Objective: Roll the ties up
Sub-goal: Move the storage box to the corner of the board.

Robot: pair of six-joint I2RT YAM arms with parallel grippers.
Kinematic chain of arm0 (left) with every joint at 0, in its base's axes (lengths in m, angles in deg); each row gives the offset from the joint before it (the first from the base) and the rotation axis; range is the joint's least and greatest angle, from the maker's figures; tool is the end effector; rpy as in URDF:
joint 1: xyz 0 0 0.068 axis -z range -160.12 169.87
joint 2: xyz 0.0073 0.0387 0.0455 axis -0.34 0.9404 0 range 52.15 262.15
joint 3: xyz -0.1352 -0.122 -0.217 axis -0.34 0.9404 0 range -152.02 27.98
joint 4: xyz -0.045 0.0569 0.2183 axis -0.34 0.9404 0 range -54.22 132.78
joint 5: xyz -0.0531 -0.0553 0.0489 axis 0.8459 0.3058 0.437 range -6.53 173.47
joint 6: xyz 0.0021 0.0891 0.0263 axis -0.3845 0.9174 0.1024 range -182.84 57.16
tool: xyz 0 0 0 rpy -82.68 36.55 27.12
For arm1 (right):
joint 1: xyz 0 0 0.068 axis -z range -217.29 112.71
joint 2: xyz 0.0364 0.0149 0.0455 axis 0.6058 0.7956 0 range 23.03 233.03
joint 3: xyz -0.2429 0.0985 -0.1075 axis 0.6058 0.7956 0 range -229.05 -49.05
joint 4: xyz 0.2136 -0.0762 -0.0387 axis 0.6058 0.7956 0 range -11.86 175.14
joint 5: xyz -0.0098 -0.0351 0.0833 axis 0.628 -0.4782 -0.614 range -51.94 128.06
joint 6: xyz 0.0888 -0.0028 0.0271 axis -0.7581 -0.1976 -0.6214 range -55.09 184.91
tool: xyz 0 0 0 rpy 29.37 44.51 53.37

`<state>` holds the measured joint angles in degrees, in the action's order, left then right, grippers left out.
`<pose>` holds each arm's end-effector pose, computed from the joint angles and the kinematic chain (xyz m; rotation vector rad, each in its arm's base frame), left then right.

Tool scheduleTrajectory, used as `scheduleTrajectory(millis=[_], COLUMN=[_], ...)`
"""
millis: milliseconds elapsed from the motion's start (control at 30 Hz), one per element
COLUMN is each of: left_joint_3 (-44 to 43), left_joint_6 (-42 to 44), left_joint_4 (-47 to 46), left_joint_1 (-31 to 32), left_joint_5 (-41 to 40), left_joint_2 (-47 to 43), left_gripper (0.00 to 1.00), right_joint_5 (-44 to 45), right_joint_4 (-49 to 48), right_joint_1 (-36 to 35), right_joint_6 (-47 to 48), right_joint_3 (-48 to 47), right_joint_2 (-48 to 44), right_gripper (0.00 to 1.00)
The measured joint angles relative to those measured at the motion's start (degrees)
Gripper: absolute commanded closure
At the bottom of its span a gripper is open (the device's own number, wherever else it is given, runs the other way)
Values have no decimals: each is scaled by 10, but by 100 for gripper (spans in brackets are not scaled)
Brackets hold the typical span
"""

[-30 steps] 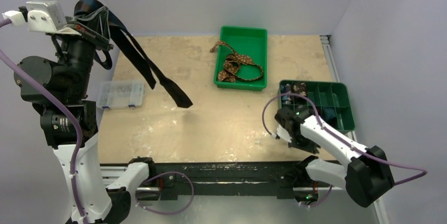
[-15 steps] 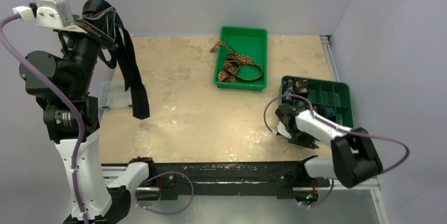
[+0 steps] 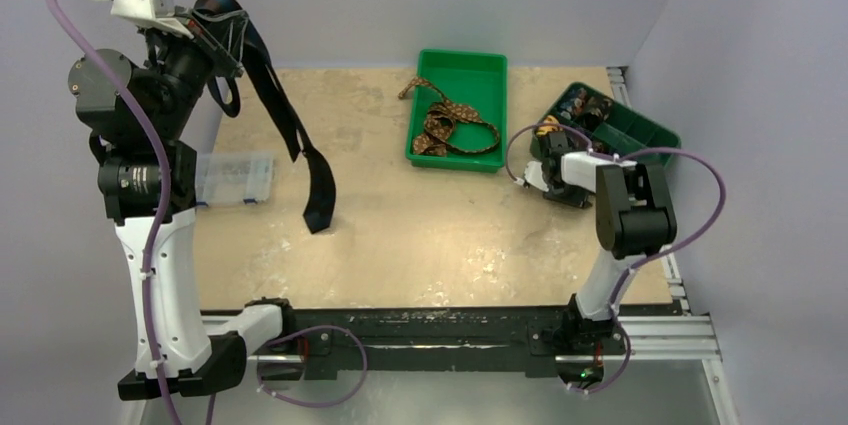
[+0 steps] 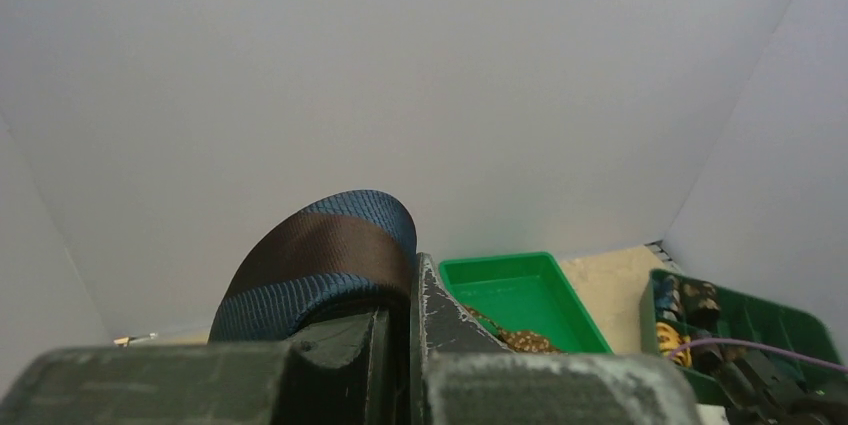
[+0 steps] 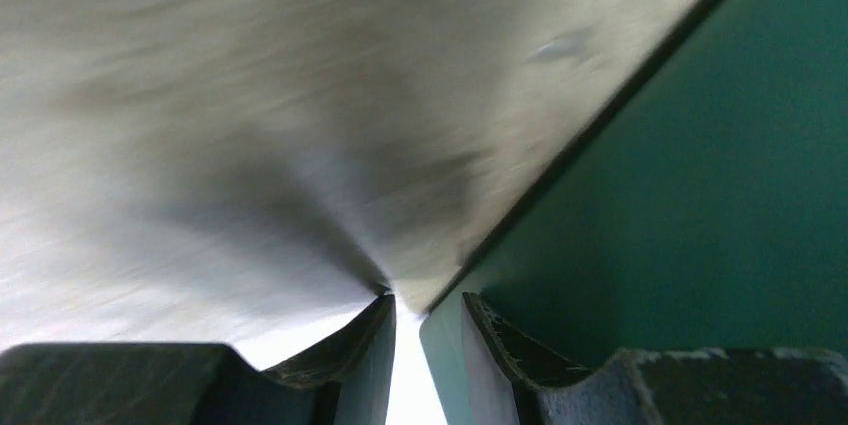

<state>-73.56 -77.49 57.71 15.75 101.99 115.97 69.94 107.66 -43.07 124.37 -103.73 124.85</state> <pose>0.1780 -0.0138 0.5785 0.0637 1.3171 -0.3656 0.3003 -0.0139 0.1274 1.5104 -2.5433 0.9093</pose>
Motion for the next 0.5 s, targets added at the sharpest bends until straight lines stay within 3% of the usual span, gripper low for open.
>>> scheduleTrajectory(millis=[333, 433, 500], left_joint_3=[-2, -2, -2], left_joint_6=[-9, -23, -23], left_joint_4=[1, 0, 1], left_joint_1=[0, 8, 35], left_joint_5=[75, 122, 155], left_joint_2=[10, 15, 17], left_gripper=[100, 100, 100], right_joint_5=[31, 28, 11], right_joint_4=[-158, -155, -99], right_joint_1=[59, 65, 67], right_joint_6=[168, 168, 145], right_joint_3=[-235, -325, -372], right_joint_2=[201, 247, 254], right_gripper=[59, 49, 39])
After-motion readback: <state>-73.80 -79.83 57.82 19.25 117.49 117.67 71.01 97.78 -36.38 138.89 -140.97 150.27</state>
